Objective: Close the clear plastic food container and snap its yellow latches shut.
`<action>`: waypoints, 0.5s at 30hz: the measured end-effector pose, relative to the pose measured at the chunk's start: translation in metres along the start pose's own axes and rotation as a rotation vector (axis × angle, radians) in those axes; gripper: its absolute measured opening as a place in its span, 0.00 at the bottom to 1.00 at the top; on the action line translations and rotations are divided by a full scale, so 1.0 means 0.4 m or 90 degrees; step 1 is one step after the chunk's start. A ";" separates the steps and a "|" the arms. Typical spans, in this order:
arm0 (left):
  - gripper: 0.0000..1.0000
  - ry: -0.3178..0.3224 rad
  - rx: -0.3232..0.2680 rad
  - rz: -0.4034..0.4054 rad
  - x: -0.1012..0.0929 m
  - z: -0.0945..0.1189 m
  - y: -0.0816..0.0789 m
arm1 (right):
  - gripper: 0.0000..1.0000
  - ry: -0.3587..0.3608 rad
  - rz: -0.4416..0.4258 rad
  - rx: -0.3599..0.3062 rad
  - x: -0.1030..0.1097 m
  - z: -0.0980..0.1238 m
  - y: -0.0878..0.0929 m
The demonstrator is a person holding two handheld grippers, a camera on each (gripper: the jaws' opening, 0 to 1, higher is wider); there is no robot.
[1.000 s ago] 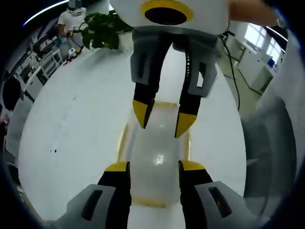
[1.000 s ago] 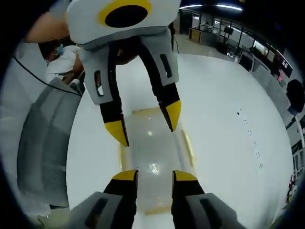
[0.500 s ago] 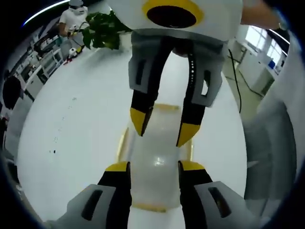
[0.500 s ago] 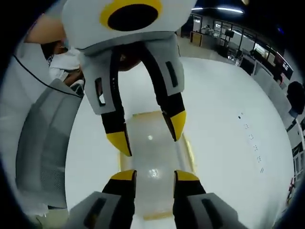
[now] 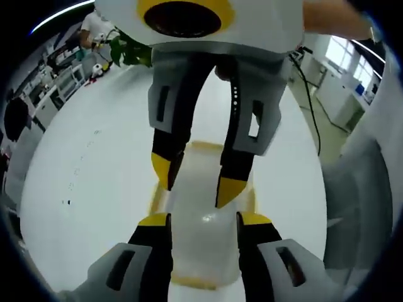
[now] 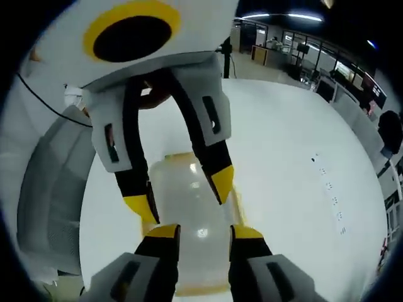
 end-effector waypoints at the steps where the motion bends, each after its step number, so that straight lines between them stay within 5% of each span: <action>1: 0.38 0.000 0.001 -0.001 -0.001 -0.001 0.002 | 0.28 0.001 0.001 0.000 -0.001 0.000 0.001; 15: 0.41 0.000 -0.009 0.023 -0.020 0.007 0.012 | 0.29 0.007 0.010 -0.023 -0.025 0.000 -0.024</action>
Point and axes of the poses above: the point that each gripper's makers call its tool centre point, and the gripper's own axes: z roughly backward along the fingers, x roughly to its left, y roughly out of its underside, the point moved 3 cm from there along z, roughly backward along the fingers, and after that the axes turned 2 degrees about -y, right-handed, at the moved point
